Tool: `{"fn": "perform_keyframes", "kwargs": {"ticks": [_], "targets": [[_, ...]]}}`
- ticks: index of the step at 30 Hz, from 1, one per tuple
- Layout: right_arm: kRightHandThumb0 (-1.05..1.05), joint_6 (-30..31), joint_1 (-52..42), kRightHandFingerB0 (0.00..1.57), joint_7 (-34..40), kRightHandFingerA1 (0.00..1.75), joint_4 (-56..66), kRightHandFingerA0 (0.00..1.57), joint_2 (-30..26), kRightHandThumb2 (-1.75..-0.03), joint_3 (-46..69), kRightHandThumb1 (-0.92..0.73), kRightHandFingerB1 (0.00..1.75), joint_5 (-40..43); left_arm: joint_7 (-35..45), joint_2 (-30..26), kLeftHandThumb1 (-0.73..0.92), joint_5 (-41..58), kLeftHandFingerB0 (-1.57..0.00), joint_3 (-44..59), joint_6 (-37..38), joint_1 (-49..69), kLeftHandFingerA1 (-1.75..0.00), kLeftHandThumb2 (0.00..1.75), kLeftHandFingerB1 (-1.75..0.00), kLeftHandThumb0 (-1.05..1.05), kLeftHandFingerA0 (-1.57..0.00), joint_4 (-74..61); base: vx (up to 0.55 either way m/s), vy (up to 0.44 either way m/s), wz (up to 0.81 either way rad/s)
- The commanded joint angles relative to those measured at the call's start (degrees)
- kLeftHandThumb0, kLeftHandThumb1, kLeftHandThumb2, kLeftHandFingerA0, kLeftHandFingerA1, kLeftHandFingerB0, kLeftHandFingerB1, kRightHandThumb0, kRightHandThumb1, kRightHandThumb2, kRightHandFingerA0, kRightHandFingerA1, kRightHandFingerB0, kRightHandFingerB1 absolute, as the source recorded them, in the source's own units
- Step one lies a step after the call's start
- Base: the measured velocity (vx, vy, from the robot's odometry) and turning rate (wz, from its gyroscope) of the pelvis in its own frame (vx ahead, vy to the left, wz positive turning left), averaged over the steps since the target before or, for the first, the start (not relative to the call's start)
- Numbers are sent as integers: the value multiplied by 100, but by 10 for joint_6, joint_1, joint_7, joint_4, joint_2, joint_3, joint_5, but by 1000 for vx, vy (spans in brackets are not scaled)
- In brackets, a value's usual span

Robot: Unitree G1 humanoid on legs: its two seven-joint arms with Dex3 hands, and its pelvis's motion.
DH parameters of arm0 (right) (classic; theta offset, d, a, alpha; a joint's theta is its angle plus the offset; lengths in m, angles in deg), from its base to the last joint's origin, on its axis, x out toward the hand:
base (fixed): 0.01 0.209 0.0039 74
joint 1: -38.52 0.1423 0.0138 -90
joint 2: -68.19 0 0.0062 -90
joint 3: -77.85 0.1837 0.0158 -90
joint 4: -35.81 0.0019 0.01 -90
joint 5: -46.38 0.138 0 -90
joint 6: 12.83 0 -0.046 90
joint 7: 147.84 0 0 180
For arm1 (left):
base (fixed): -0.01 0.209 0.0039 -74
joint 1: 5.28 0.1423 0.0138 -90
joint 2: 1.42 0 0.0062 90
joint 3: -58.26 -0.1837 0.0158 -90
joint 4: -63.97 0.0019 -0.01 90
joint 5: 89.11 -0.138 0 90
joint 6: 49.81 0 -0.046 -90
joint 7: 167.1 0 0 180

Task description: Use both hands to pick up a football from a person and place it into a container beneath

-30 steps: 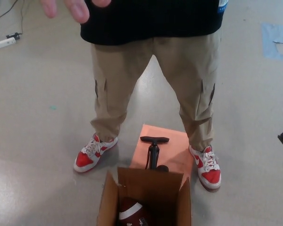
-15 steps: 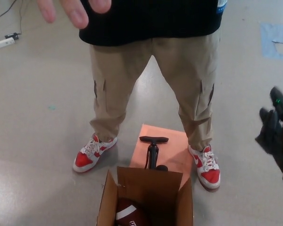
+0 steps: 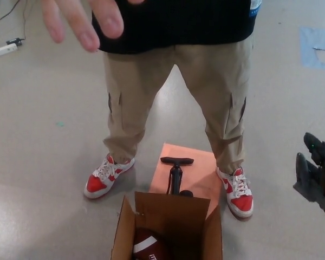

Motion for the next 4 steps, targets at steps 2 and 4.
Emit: {"fn": "perform_keyframes", "kwargs": {"ticks": [2,4], "targets": [[-83,1,-8,6,13,37,-3,8,-16,-113,-11,-76,23,-23,-33,-15,86,-33,-8,-18,36,16,-15,116,-15,-91,-7,0,0,0,0],[-83,0,-11,6,13,38,-2,8,-18,-112,-14,-76,24,-26,-34,-14,86,-36,-8,-22,38,18,-16,116,-15,-90,-7,1,0,0,0]]}}
